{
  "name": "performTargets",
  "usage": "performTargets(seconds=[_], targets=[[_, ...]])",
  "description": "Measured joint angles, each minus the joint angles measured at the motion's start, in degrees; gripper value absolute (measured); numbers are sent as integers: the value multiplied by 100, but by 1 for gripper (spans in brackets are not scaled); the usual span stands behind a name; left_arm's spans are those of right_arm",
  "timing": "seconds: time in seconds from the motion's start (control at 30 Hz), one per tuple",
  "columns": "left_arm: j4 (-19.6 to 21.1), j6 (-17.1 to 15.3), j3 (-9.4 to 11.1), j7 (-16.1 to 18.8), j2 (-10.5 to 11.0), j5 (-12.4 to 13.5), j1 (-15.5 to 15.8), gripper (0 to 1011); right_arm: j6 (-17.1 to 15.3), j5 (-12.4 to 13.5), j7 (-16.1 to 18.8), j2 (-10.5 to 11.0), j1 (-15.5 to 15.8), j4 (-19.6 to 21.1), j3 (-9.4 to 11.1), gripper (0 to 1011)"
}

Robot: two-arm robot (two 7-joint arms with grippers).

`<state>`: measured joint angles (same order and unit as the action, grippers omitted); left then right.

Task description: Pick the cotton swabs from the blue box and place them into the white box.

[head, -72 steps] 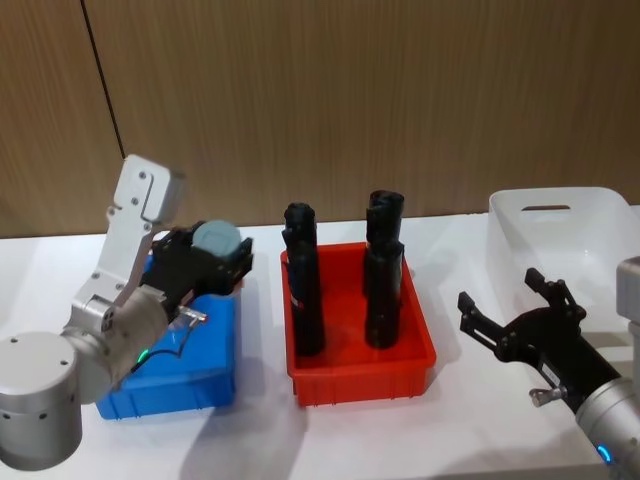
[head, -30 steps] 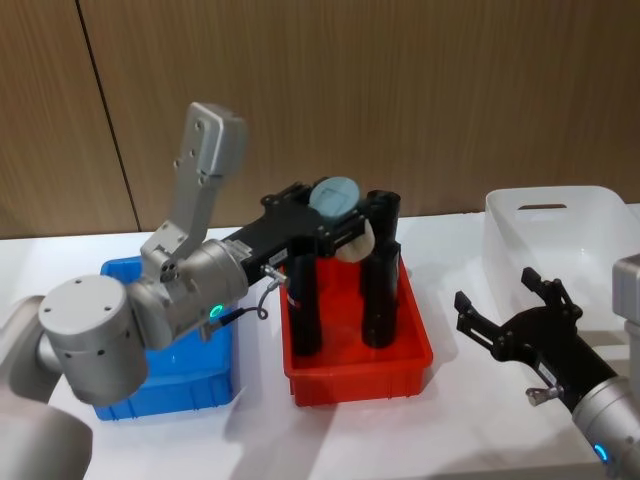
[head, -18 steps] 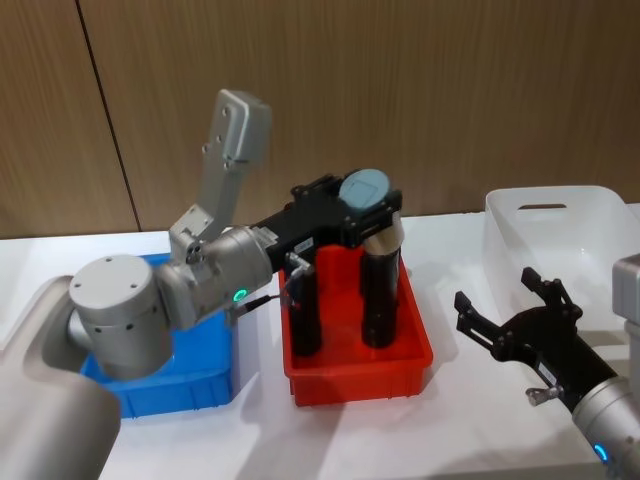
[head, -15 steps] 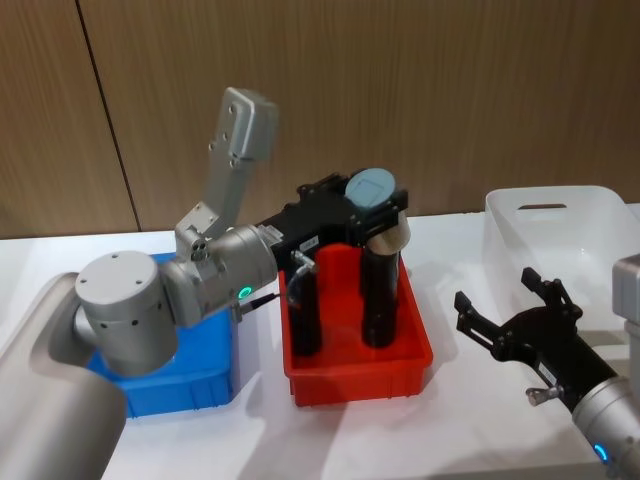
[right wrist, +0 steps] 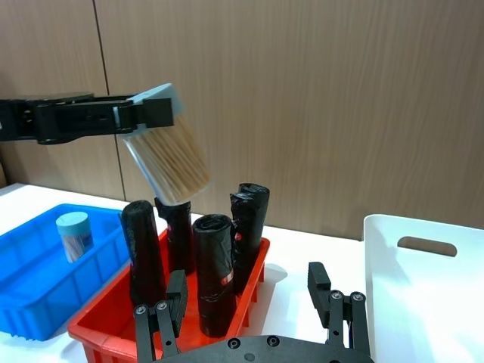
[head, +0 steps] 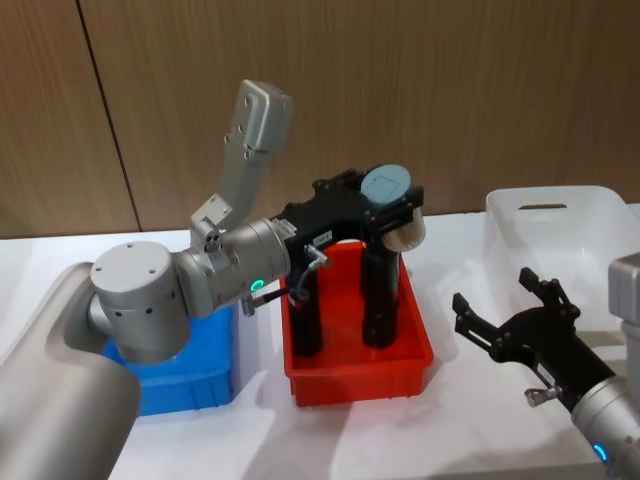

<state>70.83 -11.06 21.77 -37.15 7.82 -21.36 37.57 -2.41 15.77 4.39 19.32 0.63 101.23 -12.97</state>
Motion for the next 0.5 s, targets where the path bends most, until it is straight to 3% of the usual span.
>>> performTargets(seconds=[0.5], targets=[[-85,13,16,-60,-39,4,61,670,-317,-423,419,-1,-229,14,-37,1002]])
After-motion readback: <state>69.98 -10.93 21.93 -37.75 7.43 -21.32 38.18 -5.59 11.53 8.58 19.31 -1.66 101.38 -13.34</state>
